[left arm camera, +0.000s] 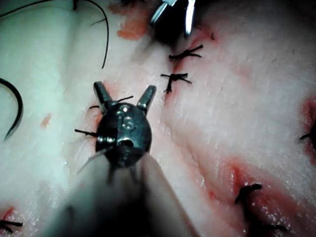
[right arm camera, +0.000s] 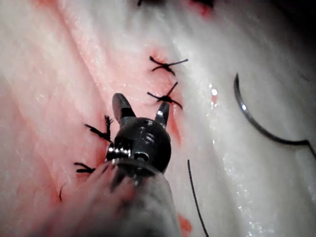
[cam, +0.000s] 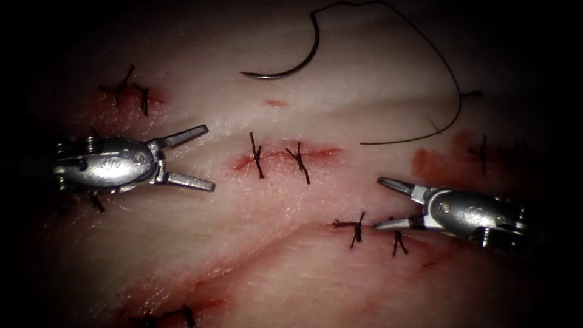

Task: Wound Closure
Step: Cut the suture.

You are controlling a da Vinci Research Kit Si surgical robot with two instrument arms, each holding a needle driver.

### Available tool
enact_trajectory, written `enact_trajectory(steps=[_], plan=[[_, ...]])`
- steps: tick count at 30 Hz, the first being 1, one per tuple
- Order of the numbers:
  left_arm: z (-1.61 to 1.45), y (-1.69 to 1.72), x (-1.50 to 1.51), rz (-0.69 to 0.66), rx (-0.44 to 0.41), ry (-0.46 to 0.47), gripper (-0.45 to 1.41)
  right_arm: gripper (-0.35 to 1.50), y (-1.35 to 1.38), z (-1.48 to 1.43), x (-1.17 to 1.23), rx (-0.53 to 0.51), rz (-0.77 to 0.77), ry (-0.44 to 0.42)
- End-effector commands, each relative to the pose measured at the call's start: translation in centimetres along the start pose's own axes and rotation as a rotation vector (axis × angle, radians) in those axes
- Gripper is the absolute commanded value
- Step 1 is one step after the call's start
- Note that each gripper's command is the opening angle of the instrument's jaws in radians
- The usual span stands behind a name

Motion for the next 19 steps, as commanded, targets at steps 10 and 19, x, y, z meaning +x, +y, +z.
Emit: enact_trajectory(steps=[10,19], plan=[[0.09,-0.01,-0.06,0.003,-0.003,0.004,0.69,1.16,0.09,0.08,0.02,-0.026,-0.019,0.004],[0.05,-0.01,-0.07,0.004,-0.007,0.005,0.69,1.18,0.07,0.09,0.04,-0.027,-0.02,0.005]])
